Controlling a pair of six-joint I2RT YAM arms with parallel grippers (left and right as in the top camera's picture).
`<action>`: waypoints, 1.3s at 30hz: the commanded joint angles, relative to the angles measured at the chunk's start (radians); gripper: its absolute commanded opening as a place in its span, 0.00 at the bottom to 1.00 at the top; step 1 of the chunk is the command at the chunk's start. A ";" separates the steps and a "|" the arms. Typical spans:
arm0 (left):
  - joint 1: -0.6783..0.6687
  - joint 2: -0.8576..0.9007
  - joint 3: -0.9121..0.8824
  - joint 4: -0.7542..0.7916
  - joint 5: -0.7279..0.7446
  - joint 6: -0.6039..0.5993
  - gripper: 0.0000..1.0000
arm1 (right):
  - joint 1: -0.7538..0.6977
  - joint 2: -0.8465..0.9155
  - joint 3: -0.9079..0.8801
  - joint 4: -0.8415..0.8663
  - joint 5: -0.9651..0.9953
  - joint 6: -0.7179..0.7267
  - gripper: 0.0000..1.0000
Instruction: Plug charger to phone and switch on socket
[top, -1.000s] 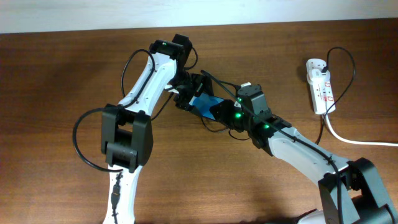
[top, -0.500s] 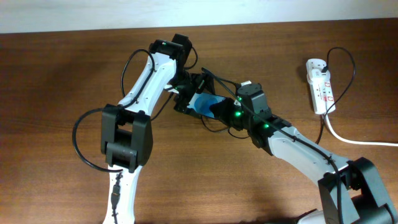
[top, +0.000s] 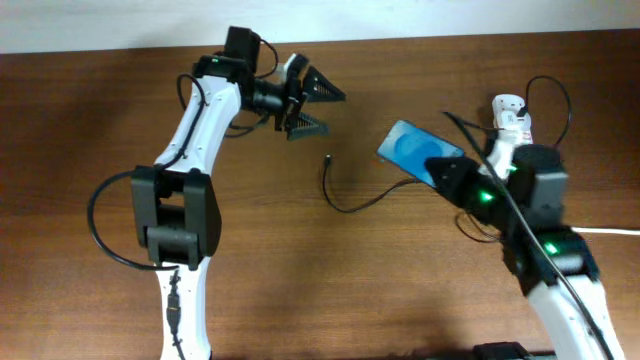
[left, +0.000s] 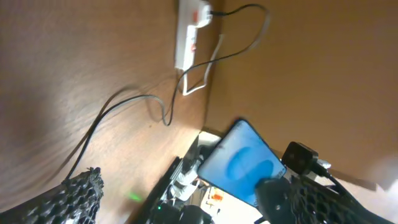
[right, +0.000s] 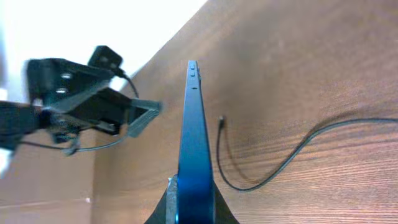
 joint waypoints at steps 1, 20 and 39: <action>0.007 -0.003 0.122 0.005 0.122 0.094 0.99 | -0.068 -0.109 0.011 0.012 -0.085 -0.023 0.04; -0.022 -0.005 0.251 0.012 0.098 0.128 0.99 | -0.070 0.041 0.010 0.324 -0.093 0.220 0.04; -0.078 -0.005 0.251 0.384 -0.079 -0.501 0.99 | 0.188 0.489 0.029 0.988 0.348 0.927 0.04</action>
